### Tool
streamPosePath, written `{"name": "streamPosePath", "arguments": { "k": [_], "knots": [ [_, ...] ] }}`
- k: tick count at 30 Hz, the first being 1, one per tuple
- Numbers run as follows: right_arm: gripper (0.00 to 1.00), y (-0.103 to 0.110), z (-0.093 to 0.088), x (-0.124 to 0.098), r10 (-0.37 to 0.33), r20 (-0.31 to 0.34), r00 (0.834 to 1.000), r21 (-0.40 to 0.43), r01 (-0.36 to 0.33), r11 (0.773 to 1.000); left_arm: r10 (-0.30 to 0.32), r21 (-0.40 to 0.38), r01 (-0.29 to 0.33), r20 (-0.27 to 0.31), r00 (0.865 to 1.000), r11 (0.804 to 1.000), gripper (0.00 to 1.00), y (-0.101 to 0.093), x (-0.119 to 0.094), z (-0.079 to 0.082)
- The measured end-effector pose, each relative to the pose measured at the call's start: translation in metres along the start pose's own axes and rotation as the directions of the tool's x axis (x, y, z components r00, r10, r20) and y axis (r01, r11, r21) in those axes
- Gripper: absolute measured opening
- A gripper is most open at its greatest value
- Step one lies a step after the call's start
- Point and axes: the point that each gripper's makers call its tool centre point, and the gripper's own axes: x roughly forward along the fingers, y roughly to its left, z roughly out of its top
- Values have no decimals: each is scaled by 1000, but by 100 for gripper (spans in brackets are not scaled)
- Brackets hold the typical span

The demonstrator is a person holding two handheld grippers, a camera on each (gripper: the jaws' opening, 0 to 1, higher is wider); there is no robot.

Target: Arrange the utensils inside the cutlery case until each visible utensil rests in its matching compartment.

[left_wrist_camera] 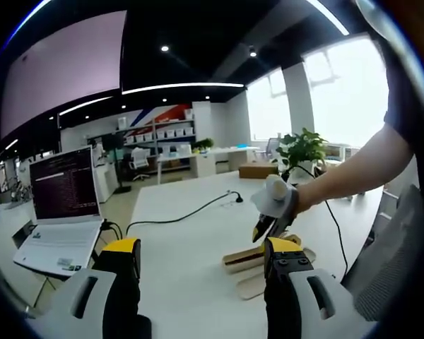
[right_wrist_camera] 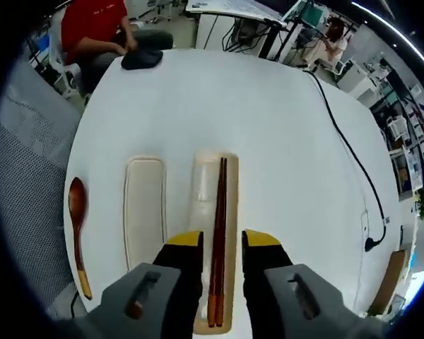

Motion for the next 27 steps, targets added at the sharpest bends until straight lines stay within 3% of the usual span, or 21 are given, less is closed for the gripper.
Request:
{"name": "streamPosePath", "arguments": {
  "k": [3, 6, 7, 10, 15, 19, 27],
  "knots": [
    [25, 3, 1, -4, 0, 27, 1000, 36, -1, 999, 1, 4, -1, -2, 1000, 1000, 73, 0, 0, 0],
    [48, -9, 11, -10, -110, 137, 984, 61, 102, 993, 7, 0, -7, 3, 1000, 1000, 73, 1, -1, 1],
    [58, -8, 13, -10, -111, 156, 981, 68, 102, 993, 9, -2, -9, 4, 1000, 1000, 73, 2, -1, 1],
    [72, -7, 8, -15, -146, 180, 973, 108, 128, 986, 8, 0, -8, 6, 1000, 1000, 73, 1, -1, 1],
    [71, -1, 5, -25, -182, 201, 963, 120, 160, 980, 5, 3, -5, 6, 1000, 1000, 73, 1, -1, 2],
    [72, 10, 10, -37, -190, 275, 942, 212, 134, 968, -5, 8, 5, -2, 1000, 1000, 73, -1, 1, 1],
    [67, 26, 10, -54, -204, 296, 933, 212, 144, 967, 2, 23, -2, -1, 1000, 1000, 73, -1, -1, 1]
  ]
}}
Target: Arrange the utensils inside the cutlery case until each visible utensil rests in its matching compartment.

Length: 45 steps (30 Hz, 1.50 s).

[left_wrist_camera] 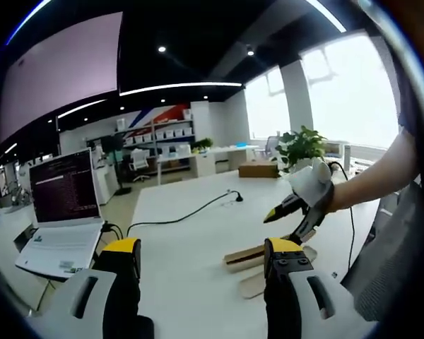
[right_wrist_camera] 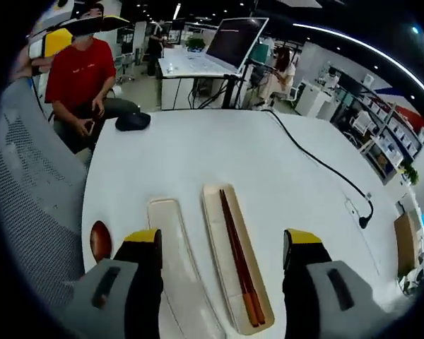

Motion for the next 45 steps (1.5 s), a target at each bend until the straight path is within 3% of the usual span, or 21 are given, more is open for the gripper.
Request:
{"name": "streamPosePath", "arguments": {
  "k": [3, 6, 17, 19, 32, 39, 45],
  "knots": [
    [56, -2, 11, -13, -29, 52, 998, 25, 28, 999, 9, 5, -9, 6, 1000, 1000, 73, 1, -1, 2],
    [59, -3, 16, -19, -52, 75, 996, 43, 49, 998, 16, 17, -17, 13, 1000, 1000, 73, 1, -3, 3],
    [54, 18, 19, -36, -43, 74, 996, 11, 42, 999, 21, 34, -22, 28, 999, 999, 72, -1, -5, 6],
    [48, 22, 21, -40, -26, 88, 996, 8, 25, 1000, 20, 38, -21, 28, 999, 999, 72, -1, -5, 7],
    [42, 37, 9, -53, 9, 57, 998, -51, -6, 999, 18, 69, -21, 32, 999, 997, 72, -4, -5, 9],
    [40, 52, 5, -54, 74, 56, 996, -66, -70, 995, 8, 69, -11, 38, 999, 998, 72, -6, -4, 11],
    [37, 84, -3, -50, 216, 40, 976, -78, -213, 974, -3, 76, 1, 30, 1000, 997, 71, -8, -3, 9]
  ]
}}
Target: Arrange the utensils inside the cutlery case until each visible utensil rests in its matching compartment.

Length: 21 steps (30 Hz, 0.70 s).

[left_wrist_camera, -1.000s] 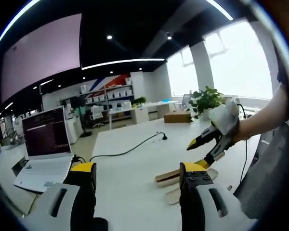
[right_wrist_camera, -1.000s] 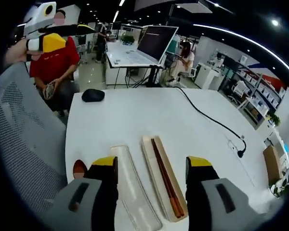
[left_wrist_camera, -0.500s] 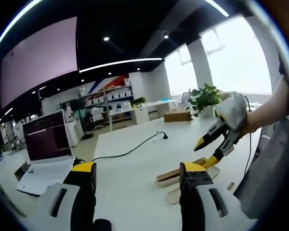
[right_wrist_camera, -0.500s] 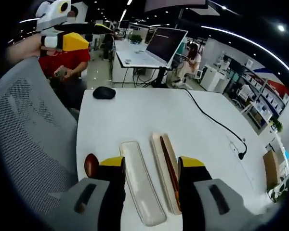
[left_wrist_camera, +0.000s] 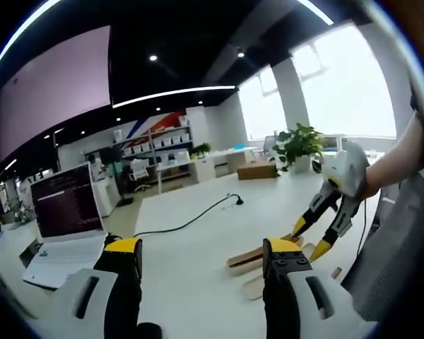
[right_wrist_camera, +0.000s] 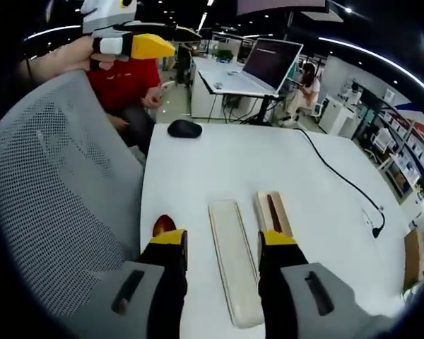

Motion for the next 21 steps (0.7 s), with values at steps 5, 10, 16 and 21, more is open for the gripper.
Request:
{"name": "streamPosePath", "arguments": {
  "k": [5, 10, 16, 21],
  "knots": [
    [36, 6, -11, 7, 20, -41, 999, -11, -20, 1000, -1, -1, 1, -1, 1000, 1000, 71, 0, 0, 0],
    [36, 12, -29, 12, 41, -99, 994, -38, -45, 998, -1, 9, 1, -4, 1000, 1000, 71, -1, -1, 0],
    [34, 24, -46, 18, 83, -163, 983, -74, -96, 993, 5, 6, -5, 0, 1000, 1000, 71, 1, -1, 0],
    [31, 44, -64, 26, 158, -231, 960, -76, -179, 981, 11, -1, -11, 5, 1000, 1000, 71, 2, -2, 1]
  ]
}}
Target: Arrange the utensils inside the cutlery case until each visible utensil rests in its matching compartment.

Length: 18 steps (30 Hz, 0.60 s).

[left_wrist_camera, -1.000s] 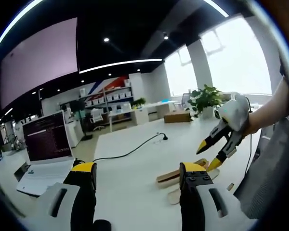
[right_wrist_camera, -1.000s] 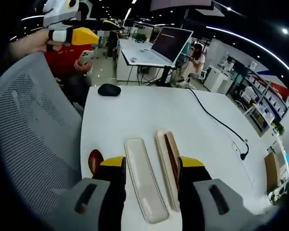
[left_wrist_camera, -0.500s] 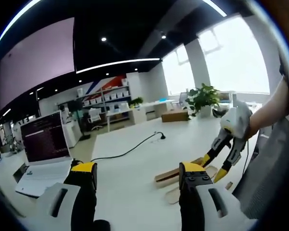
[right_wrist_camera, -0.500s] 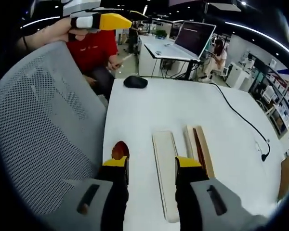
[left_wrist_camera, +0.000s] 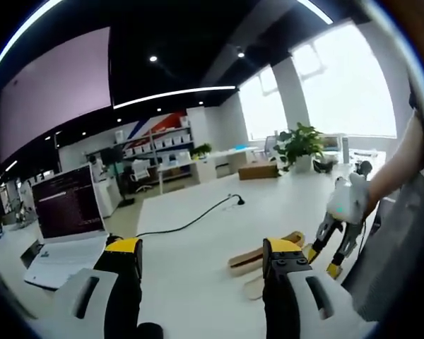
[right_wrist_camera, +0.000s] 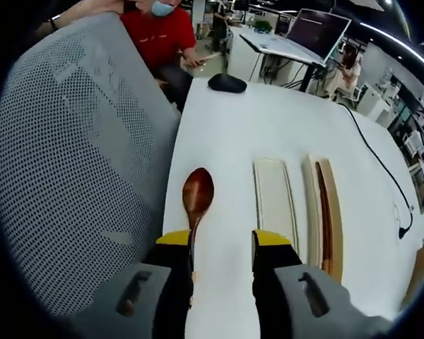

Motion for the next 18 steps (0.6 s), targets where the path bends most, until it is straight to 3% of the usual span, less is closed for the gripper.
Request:
{"name": "streamPosePath", "arguments": {
  "k": [7, 18],
  "knots": [
    [31, 14, -12, 13, 55, -56, 997, 8, -55, 998, 1, 4, -1, 0, 1000, 1000, 71, 0, 0, 0],
    [29, 21, -22, 23, 80, -82, 993, 36, -77, 996, 1, -6, -1, 5, 1000, 1000, 71, 1, -1, 0]
  ]
}}
